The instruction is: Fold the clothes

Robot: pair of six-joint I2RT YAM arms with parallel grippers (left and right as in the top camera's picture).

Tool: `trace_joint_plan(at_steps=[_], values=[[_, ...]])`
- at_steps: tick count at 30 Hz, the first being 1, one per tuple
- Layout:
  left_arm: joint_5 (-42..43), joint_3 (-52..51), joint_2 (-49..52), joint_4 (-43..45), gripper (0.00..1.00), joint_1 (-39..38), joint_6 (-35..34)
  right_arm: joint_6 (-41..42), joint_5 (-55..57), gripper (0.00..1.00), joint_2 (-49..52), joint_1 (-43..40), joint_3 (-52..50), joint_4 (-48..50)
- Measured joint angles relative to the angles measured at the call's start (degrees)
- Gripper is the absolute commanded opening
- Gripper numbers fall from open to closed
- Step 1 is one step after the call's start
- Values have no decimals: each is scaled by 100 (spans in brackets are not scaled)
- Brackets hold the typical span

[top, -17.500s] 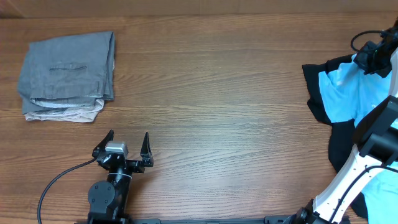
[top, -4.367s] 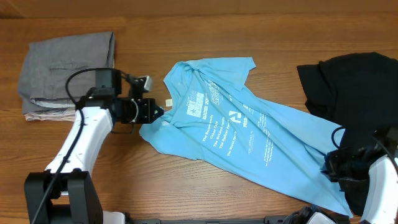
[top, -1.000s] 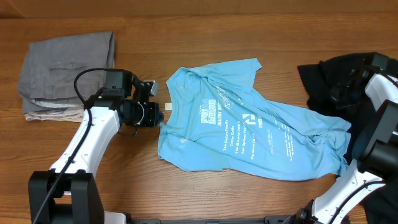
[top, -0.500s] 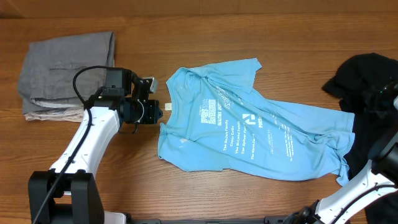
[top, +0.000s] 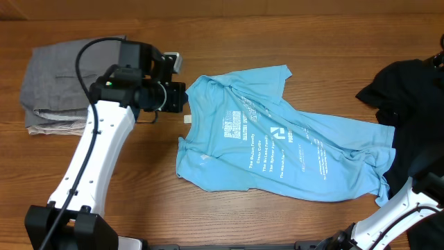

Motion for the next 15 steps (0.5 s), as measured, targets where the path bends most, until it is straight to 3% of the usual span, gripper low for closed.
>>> trace_joint_plan(at_steps=[6, 11, 15], values=[[-269, 0, -160, -793, 4, -522, -234, -170, -107, 54, -238, 229, 166, -828], [-763, 0, -1248, -866, 11, -953, -658, -146, -120, 66, -461, 382, 136, -826], [-1051, 0, -2013, -1126, 4, -1117, -999, -140, 20, 75, -973, 695, -125, -811]])
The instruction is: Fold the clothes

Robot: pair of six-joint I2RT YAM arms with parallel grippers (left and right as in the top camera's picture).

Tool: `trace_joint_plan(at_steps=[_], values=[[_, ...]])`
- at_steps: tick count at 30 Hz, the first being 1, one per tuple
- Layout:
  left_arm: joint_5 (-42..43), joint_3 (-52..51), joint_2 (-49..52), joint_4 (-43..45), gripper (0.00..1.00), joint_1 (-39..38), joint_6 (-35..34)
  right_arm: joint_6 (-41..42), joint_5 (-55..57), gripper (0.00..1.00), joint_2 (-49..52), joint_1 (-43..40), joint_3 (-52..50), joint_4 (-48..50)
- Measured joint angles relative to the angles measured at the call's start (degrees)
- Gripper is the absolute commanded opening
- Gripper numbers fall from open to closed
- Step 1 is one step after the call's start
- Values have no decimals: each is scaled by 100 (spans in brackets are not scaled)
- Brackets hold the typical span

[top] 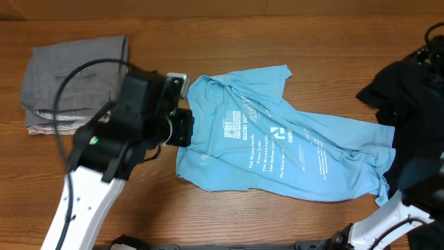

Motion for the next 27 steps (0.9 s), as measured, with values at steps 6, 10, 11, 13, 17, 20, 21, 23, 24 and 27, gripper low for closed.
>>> trace_joint_plan(at_steps=[6, 10, 11, 13, 17, 20, 21, 23, 24, 27], values=[[46, -579, 505, 105, 4, -306, -57, -13, 173, 93, -365, 739, -883, 74], [133, -804, 1235, 778, 4, -573, -33, 11, 273, 99, -319, 920, -1609, 389], [181, -804, 1390, 962, 4, -612, -17, 9, 293, 99, -310, 920, -1759, 446], [343, -804, 1740, 1327, 4, -684, 31, 17, 323, 100, -308, 914, -2046, 564], [820, -802, 2474, 2135, 4, -787, 92, 28, 348, 100, -308, 911, -2402, 702], [1178, -804, 2990, 2647, 4, -879, 94, 26, 354, 100, -308, 914, -2538, 741], [1329, -804, 3171, 2889, 4, -940, 90, 26, 356, 100, -308, 914, -2553, 763], [1552, -804, 3447, 3303, 4, -1071, 74, 28, 361, 100, -308, 914, -2557, 839], [1637, -804, 3558, 3486, 4, -1145, 57, 28, 363, 100, -308, 914, -2557, 863], [1808, -804, 3866, 4000, 4, -1414, -9, 28, 361, 100, -308, 914, -2559, 962]])
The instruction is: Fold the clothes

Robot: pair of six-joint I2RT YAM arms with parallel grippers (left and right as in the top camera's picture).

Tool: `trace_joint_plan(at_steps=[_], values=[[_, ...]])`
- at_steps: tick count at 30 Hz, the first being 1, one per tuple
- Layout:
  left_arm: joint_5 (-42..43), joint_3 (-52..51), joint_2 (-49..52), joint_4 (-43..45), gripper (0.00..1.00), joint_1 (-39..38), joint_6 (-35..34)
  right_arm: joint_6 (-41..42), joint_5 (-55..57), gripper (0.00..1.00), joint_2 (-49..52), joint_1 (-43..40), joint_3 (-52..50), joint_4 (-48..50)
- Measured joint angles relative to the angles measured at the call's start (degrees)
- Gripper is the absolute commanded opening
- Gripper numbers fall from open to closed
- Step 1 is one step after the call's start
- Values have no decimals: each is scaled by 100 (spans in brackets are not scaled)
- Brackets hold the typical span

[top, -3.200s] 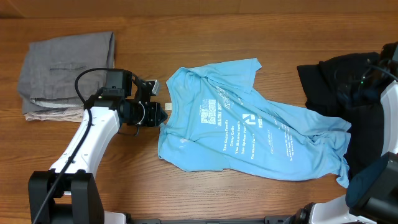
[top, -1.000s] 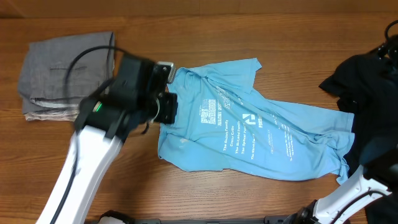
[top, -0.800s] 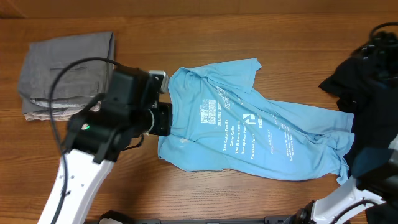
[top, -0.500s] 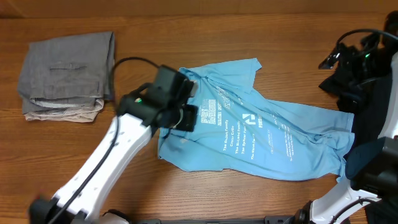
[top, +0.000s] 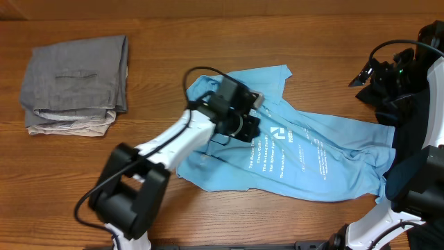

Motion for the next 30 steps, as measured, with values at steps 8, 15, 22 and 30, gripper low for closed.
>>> trace_joint_plan(at_steps=[8, 15, 22, 30], values=[[-164, 0, 608, 1038, 4, -549, -396, 0, 2, 100, 0, 0, -2, 249], [-531, 0, 1086, 1298, 4, -651, -597, -4, 2, 100, 0, 0, -2, 332], [-813, 74, 1086, 1161, 4, -527, -704, 0, 0, 100, 0, 0, -2, 332], [-1106, 179, 1067, 905, 4, 627, -693, 0, 2, 100, 0, 0, -2, 332]])
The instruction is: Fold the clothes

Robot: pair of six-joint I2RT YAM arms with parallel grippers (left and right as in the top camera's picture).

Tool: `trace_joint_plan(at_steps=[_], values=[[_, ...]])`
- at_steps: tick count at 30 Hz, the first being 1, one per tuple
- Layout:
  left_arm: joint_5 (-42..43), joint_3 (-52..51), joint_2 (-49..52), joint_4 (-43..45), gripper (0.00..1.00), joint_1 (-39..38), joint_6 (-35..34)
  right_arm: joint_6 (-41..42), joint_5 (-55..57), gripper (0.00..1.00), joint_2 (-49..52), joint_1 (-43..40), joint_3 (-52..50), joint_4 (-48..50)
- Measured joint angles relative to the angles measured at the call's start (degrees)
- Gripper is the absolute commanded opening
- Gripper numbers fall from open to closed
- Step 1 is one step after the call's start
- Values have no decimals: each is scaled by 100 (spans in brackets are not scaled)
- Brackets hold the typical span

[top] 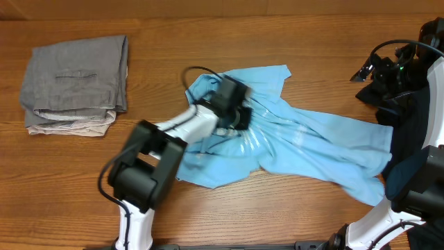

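Note:
A light blue T-shirt (305,149) lies crumpled across the middle of the table, its white print blurred. My left gripper (241,117) is down on the shirt's upper left part, near the collar. The cloth is drawn into folds that run toward it, so it looks shut on the fabric. My right gripper (366,72) is at the far right over a black garment (409,121). It is dark against dark cloth, and its jaws cannot be made out.
A folded grey garment (73,76) lies at the back left on the wooden table (83,180). The black garment runs off the right edge. Cables loop off both arms.
The left gripper has shifted slightly up and left on the shirt. The cloth is now bunched toward it, and the shirt's lower right part has changed outline. The right arm has barely moved.
The left gripper was first beside the shirt's left edge, near the grey pile, then at the shirt's left sleeve. After that it lay on the printed chest. The right arm came into view over the black garment. Now the blue shirt is pulled into folds.

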Motion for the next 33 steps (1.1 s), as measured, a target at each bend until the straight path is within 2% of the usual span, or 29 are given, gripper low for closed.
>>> trace_joint_plan(at_steps=[10, 15, 20, 24, 33], values=[[-131, 17, -11, -9, 4, 1113, 46, 0, 2, 100, 0, 0, 0, 2], [-42, 127, -11, -173, 12, 1375, 210, 0, 0, 100, 0, -2, 0, 2], [2, 442, -92, -752, 26, 1499, 339, 0, -2, 100, 0, 0, 0, 0], [-2, 704, -820, -1329, 27, 1504, 417, 0, 0, 100, 0, 0, -2, 2], [-531, 1069, -3989, -3121, 23, 1504, 455, -2, -2, 100, 0, 0, -2, 2]])
